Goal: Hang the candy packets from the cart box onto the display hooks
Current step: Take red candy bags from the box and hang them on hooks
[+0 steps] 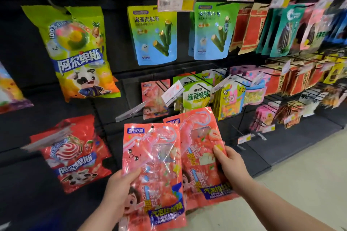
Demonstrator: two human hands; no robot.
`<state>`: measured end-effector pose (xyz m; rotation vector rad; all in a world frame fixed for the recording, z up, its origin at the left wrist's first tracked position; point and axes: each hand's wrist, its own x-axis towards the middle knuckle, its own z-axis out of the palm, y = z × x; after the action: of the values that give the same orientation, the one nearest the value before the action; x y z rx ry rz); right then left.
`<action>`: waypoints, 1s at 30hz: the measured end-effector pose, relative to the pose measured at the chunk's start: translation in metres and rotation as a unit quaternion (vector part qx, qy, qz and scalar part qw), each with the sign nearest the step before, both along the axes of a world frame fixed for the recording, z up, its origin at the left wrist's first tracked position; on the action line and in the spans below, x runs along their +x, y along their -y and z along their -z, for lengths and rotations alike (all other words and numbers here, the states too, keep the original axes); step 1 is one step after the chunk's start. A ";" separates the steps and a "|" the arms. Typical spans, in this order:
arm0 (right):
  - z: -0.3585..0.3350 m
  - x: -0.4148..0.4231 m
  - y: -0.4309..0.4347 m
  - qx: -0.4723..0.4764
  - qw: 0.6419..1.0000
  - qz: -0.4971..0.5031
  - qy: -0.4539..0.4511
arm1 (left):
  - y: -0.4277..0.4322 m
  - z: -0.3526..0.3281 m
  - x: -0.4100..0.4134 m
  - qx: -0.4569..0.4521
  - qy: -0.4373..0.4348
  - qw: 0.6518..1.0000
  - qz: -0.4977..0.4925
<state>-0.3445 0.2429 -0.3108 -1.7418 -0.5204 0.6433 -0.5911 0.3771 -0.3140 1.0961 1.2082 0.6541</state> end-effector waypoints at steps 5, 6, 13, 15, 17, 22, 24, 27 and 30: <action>0.002 0.037 -0.036 -0.002 0.999 -0.049 -0.008 | 0.000 -0.001 0.022 -0.003 -0.006 0.999 -0.039; 0.004 0.045 -0.042 -0.003 0.998 -0.060 -0.011 | 0.001 -0.002 0.027 -0.009 -0.002 0.999 -0.053; 0.012 0.083 -0.077 0.006 0.989 -0.137 -0.052 | 0.007 0.000 0.059 -0.030 -0.003 0.992 -0.125; 0.016 0.089 -0.085 0.004 0.987 -0.149 -0.058 | 0.009 0.001 0.064 -0.036 0.001 0.989 -0.142; 0.019 0.093 -0.091 0.002 0.987 -0.152 -0.054 | 0.011 0.001 0.069 -0.038 0.008 0.987 -0.157; 0.020 0.098 -0.099 0.001 0.986 -0.158 -0.056 | 0.014 0.000 0.076 -0.037 0.017 0.983 -0.176; 0.019 0.098 -0.101 0.005 0.985 -0.161 -0.062 | 0.015 -0.001 0.077 -0.037 0.018 0.984 -0.176; 0.020 0.100 -0.104 0.001 0.984 -0.163 -0.067 | 0.016 -0.001 0.078 -0.045 0.017 0.983 -0.175; 0.022 0.100 -0.108 -0.005 0.983 -0.168 -0.077 | 0.017 -0.002 0.080 -0.047 0.020 0.984 -0.173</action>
<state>-0.2443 0.3509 -0.3325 -1.6101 -0.7105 1.0121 -0.5108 0.3601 -0.3122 0.7969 1.3947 0.8693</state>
